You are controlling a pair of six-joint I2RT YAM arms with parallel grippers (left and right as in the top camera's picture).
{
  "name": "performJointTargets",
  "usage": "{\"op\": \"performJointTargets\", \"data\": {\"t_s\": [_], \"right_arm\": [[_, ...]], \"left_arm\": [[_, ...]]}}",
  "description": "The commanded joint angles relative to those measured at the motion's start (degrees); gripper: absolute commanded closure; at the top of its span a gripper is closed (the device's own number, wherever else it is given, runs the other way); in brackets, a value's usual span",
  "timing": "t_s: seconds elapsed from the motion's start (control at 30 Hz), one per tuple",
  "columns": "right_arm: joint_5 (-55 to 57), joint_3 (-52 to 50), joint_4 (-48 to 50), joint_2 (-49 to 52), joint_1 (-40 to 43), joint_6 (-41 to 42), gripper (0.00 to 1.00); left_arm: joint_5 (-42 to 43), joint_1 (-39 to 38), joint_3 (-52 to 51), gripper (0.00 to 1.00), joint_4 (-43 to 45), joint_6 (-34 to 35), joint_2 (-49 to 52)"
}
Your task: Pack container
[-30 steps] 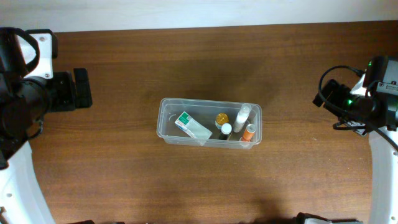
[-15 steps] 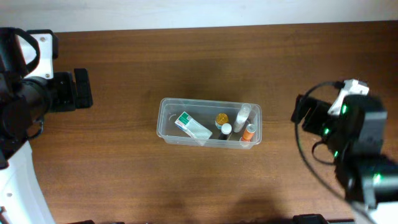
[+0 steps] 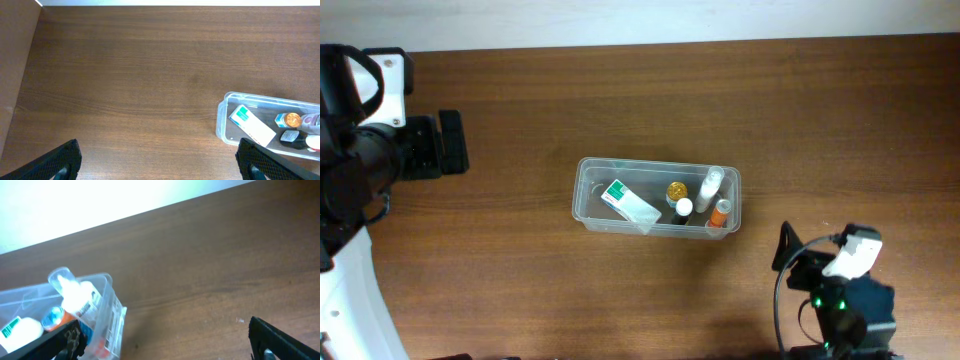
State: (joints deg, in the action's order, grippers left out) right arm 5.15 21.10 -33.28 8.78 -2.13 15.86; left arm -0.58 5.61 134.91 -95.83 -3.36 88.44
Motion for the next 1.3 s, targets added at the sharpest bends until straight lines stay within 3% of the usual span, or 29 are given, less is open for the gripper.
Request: {"op": "performJointTargets", "data": {"t_s": [0.0,0.4,1.27], "right_arm": [[0.68,-4.35,-1.97,-7.43,-0.48,-0.61,0.02],[0.7,-9.88,-3.37,-8.44,-0.48,-0.61,0.02],[0.7,-9.92,-5.81,-8.41,-0.48,-0.61,0.02]], "left_arm": [[0.39,0.24,0.28,0.0,0.09,0.57,-0.31],[0.39,0.24,0.28,0.0,0.09,0.57,-0.31],[0.39,0.24,0.28,0.0,0.09,0.57,-0.31]]}}
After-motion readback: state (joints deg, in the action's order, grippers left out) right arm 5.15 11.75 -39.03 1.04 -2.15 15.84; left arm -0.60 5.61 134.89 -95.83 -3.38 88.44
